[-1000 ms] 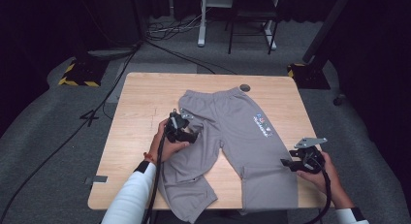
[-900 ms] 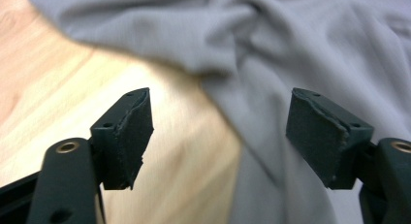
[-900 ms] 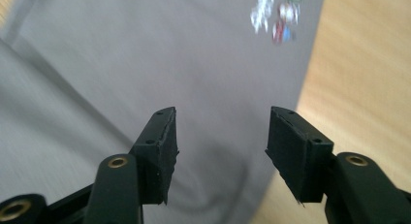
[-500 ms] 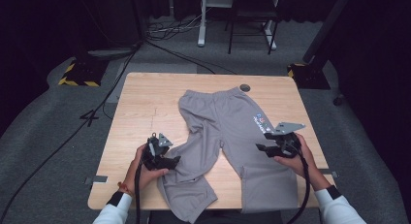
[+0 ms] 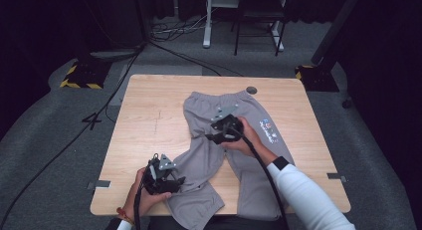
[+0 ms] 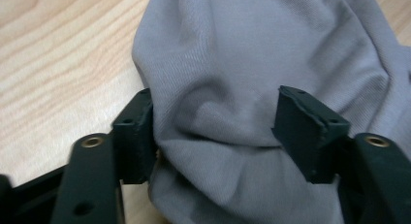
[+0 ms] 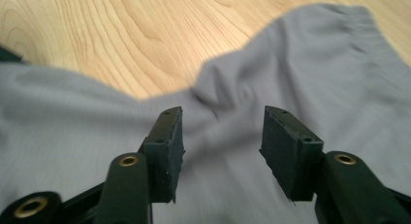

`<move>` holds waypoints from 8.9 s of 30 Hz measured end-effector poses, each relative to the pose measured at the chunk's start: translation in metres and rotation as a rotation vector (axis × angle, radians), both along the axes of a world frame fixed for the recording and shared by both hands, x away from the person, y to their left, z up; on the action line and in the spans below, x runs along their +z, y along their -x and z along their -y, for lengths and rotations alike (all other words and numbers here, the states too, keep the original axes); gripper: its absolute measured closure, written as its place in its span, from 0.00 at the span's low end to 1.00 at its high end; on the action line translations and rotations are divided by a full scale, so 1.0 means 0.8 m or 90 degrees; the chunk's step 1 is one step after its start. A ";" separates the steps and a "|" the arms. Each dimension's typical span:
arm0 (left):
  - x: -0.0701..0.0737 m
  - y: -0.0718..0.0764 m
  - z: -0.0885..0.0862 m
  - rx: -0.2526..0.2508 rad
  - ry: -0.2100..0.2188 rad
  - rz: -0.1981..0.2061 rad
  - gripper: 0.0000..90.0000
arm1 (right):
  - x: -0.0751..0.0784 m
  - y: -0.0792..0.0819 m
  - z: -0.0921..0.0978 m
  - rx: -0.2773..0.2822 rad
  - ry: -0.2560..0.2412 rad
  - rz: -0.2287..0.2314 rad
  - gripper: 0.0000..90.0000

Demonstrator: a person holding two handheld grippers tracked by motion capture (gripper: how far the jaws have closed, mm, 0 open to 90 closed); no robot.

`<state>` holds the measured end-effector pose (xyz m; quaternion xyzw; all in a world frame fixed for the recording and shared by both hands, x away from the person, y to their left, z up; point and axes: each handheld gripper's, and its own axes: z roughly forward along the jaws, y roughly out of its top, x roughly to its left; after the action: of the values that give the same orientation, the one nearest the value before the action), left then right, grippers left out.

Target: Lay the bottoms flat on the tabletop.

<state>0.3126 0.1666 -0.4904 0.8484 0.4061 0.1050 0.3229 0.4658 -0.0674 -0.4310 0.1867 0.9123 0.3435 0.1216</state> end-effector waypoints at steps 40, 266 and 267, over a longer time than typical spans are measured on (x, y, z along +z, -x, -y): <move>0.047 0.010 0.156 -0.133 -0.067 0.160 0.56 | 0.032 -0.063 0.094 -0.224 -0.044 0.046 0.94; -0.001 -0.078 0.135 -0.139 0.049 0.040 0.28 | -0.034 0.090 0.293 -0.241 -0.037 0.037 0.40; -0.004 -0.085 0.135 -0.132 0.052 0.031 0.27 | -0.036 0.084 0.306 -0.266 -0.042 0.032 0.40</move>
<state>0.3807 0.0590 -0.4935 0.8692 0.3120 0.0748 0.3762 0.3985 -0.3120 -0.4598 0.3675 0.8386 0.3450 0.2066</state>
